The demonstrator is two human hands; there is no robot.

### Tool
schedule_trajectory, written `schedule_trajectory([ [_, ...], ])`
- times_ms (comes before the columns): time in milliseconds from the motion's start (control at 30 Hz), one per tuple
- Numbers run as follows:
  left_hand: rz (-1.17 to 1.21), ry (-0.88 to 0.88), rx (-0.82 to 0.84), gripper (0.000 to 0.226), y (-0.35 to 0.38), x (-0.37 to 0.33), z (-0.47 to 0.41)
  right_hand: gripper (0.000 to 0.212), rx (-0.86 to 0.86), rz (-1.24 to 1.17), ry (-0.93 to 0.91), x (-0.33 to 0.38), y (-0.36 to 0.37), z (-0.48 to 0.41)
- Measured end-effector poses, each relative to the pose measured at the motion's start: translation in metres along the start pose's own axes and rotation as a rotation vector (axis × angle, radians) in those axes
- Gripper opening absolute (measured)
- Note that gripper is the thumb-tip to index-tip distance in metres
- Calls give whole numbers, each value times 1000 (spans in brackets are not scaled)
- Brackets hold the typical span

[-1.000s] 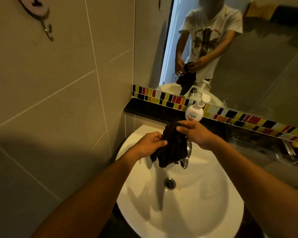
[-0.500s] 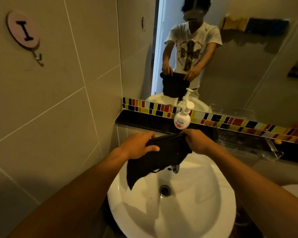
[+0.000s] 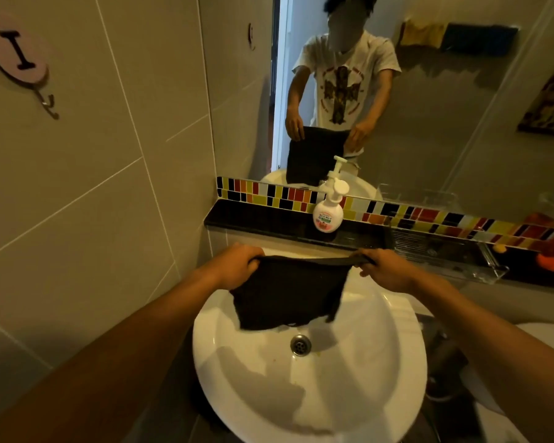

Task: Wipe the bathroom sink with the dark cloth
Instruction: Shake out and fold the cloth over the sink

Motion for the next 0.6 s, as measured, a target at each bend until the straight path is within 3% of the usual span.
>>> schedule_trajectory([
  [100, 29, -59, -28, 21, -8, 6, -4, 49, 84, -159, 58, 1, 0, 6],
  [167, 90, -113, -57, 11, -15, 9, -6, 77, 243, -293, 142, 5, 7, 15],
  [233, 161, -170, -94, 3, -24, 10, -10, 93, 383, -289, 200, 9, 12, 25],
  [300, 203, -213, -120, 3, -35, 7, -16, 83, 425, -265, 221, 12, 4, 29],
  [400, 220, -258, -115, 2, -49, 4, -23, 44, 466, -385, 236, 20, -13, 38],
  [500, 197, -280, -103, 5, -56, 2, -28, 19, 458, -524, 202, 28, -28, 47],
  [600, 147, -297, -134, 8, -60, 0, -28, 24, 246, -512, 81, 30, -52, 43],
])
Point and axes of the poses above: each hand's wrist, its own z-axis away from the middle knuckle, its own y-axis out of the palm, x = y × z, the point moved 9 cm from there along -z, towards the middle knuckle, and after that the axes turned 7 degrees about -z, right-handed, at the moved point
